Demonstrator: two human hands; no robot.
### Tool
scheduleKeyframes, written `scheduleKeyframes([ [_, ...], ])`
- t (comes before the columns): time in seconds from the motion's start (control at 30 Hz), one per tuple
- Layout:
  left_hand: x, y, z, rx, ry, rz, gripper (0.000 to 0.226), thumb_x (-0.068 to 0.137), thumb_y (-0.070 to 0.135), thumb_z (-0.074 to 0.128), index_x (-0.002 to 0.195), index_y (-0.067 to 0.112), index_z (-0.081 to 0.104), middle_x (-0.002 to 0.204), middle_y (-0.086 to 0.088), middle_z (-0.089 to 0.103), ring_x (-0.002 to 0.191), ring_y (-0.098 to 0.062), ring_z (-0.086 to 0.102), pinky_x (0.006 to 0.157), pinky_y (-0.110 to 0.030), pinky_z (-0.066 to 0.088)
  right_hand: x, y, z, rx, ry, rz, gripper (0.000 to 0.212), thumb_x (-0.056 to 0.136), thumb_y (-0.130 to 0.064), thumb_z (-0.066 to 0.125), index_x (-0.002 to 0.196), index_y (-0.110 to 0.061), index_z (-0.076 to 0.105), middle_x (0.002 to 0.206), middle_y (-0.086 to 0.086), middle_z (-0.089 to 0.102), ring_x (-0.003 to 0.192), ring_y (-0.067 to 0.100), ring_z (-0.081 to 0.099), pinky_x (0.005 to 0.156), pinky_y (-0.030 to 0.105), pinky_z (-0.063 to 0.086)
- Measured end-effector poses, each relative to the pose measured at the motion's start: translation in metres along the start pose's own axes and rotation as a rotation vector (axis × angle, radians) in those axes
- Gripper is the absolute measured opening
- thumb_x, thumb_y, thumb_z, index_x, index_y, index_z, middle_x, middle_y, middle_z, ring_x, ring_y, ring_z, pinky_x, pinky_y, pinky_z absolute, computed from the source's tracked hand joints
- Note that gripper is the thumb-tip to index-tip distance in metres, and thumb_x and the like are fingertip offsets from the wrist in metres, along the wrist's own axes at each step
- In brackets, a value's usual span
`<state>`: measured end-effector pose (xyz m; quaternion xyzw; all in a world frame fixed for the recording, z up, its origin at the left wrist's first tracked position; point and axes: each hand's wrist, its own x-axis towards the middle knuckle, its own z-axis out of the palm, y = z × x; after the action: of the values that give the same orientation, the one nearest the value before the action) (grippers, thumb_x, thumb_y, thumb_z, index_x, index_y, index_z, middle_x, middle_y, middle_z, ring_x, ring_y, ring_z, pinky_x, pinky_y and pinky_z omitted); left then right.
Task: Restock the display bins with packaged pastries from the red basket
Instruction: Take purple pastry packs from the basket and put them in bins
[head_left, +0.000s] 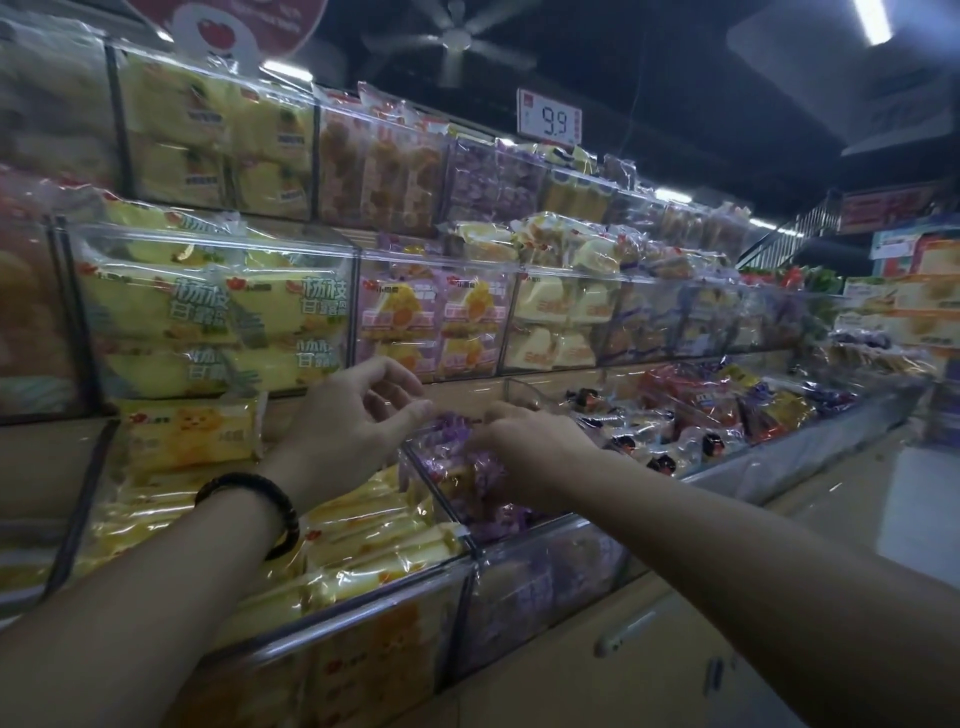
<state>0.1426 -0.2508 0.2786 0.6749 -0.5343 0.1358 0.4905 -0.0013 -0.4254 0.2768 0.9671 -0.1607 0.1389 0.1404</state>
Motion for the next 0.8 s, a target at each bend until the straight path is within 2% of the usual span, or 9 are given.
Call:
scheduleKeyframes([
  [0.1,-0.002,0.002,-0.002,0.038,-0.015,0.042,0.01,0.092,0.029,0.077,0.097,0.026,0.069,0.083,0.01,0.067,0.07,-0.004,0.06,0.059,-0.015,0.048,-0.011,-0.002,-0.008,0.035,0.121,0.035,0.07,0.082,-0.041,0.084,0.145,-0.044,0.053,0.143,-0.009,0.053,0.122,0.021,0.06,0.079,0.037,0.053],
  [0.17,-0.003,0.006,-0.006,0.044,-0.012,0.068,0.009,0.093,0.022,0.077,0.095,0.025,0.069,0.085,0.008,0.068,0.073,-0.006,0.062,0.06,-0.015,0.049,-0.022,0.003,-0.017,0.071,0.205,0.086,0.061,0.083,-0.035,0.083,0.138,-0.042,0.058,0.14,-0.009,0.059,0.119,0.021,0.062,0.08,0.038,0.056],
  [0.27,-0.003,0.022,-0.016,0.098,-0.042,0.061,0.016,0.093,0.018,0.077,0.094,0.031,0.067,0.084,0.011,0.069,0.068,-0.008,0.065,0.058,-0.018,0.051,-0.046,0.012,-0.03,0.186,0.263,0.124,0.043,0.084,-0.034,0.082,0.124,-0.036,0.066,0.12,-0.007,0.07,0.106,0.018,0.066,0.083,0.037,0.058],
  [0.43,-0.042,0.08,-0.018,0.051,-0.198,0.052,0.016,0.096,0.03,0.073,0.108,0.033,0.062,0.086,0.01,0.068,0.064,-0.004,0.066,0.064,-0.023,0.052,-0.096,0.003,-0.056,0.34,0.349,0.093,0.014,0.089,-0.031,0.076,0.103,-0.03,0.073,0.087,-0.014,0.069,0.079,0.005,0.065,0.072,0.031,0.054],
  [0.53,-0.098,0.108,-0.022,0.035,-0.313,0.005,0.015,0.095,0.035,0.074,0.107,0.034,0.064,0.087,0.01,0.069,0.066,-0.006,0.067,0.058,-0.024,0.052,-0.132,-0.022,-0.061,0.409,0.371,0.081,0.007,0.093,-0.033,0.072,0.096,-0.028,0.074,0.076,-0.016,0.065,0.069,-0.003,0.061,0.063,0.025,0.052],
  [0.63,-0.162,0.111,-0.028,0.018,-0.468,-0.093,0.011,0.094,0.039,0.074,0.102,0.036,0.067,0.09,0.01,0.07,0.066,-0.003,0.063,0.059,-0.023,0.05,-0.165,-0.054,-0.047,0.46,0.299,0.071,0.01,0.094,-0.033,0.071,0.091,-0.024,0.074,0.071,-0.016,0.064,0.066,-0.003,0.06,0.059,0.022,0.046],
  [0.73,-0.226,0.099,-0.03,0.051,-0.657,-0.245,0.011,0.094,0.046,0.072,0.102,0.039,0.068,0.096,0.015,0.071,0.076,0.003,0.066,0.061,-0.015,0.047,-0.194,-0.085,-0.018,0.524,0.172,0.066,0.012,0.093,-0.032,0.071,0.084,-0.024,0.074,0.067,-0.013,0.065,0.064,0.003,0.063,0.061,0.029,0.053],
  [0.8,-0.266,0.084,-0.029,0.059,-0.745,-0.353,0.013,0.095,0.05,0.07,0.102,0.04,0.068,0.096,0.016,0.071,0.079,0.003,0.067,0.063,-0.015,0.048,-0.209,-0.103,0.007,0.576,0.029,0.085,0.016,0.095,-0.037,0.07,0.084,-0.025,0.074,0.069,-0.011,0.068,0.064,0.004,0.066,0.063,0.03,0.057],
])
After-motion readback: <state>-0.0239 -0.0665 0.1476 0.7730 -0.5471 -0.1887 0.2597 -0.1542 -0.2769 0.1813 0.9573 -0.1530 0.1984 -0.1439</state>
